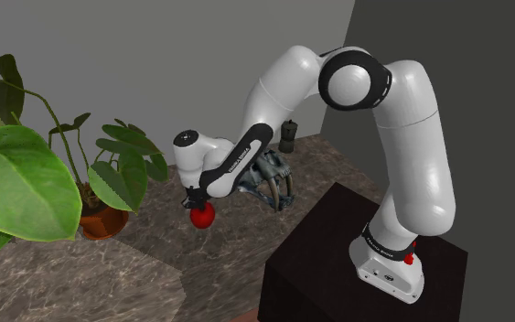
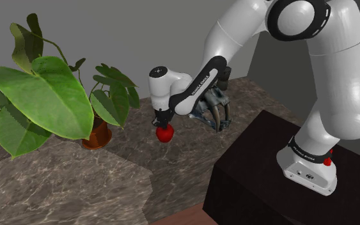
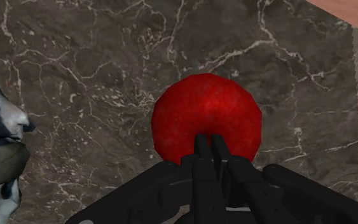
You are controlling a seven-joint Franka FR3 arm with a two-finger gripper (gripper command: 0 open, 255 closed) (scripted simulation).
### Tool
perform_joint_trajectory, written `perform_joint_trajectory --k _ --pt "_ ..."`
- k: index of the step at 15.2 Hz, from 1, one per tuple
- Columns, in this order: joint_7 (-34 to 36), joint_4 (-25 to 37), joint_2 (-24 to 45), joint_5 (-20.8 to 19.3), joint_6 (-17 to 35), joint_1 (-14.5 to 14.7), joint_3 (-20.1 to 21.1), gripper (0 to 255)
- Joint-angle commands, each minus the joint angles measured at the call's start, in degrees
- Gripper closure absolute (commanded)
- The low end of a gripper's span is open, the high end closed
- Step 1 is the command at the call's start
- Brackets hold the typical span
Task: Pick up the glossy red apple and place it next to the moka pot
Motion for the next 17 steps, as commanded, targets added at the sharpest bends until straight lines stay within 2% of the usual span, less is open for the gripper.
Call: perform_joint_trajectory --k 1,17 --pt "-0.5 -0.3 -1.3 0.6 -1.0 -0.3 0.5 255" --pt "-4.8 -0.6 -10.5 5.9 -9.4 -2.8 4.0 255"
